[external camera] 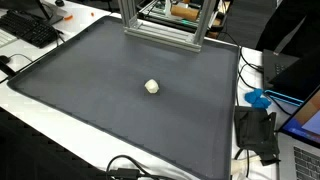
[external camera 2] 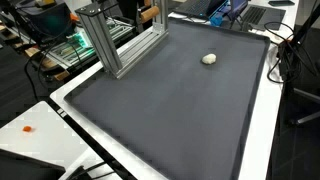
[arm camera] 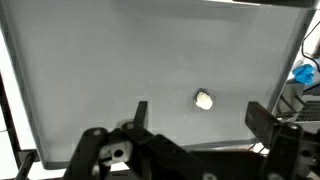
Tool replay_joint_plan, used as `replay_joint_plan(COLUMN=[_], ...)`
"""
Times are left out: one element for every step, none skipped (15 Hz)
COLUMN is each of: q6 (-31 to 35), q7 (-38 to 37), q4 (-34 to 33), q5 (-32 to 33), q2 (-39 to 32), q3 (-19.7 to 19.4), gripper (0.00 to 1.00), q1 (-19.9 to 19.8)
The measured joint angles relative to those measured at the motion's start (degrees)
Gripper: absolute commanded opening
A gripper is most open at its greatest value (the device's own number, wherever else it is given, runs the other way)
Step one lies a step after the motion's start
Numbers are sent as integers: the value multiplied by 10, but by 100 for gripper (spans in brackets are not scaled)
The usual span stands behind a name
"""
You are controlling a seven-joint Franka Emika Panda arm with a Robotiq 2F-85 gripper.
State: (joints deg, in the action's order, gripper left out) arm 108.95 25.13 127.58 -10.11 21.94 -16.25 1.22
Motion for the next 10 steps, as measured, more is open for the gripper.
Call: replay_joint_plan(q6=[0,0,0,0,0,0,0,-3,-7,-10], q7=[0,0,0,0,-1,-3,-8,-14,-23,-35], q4=[0,0,0,0,0,0,1,4,6,10], q5=[0,0,0,0,0,0,-1,-4,-5,-6], q2=[0,0,0,0,0,0,2,4,7,12], q3=[0,0,0,2,7,14,23,33,46,59], gripper=[100,100,100,100,100,100,100,100,100,100], q1=[0,0,0,-2,-4,-6,-6,-5,-5,-4])
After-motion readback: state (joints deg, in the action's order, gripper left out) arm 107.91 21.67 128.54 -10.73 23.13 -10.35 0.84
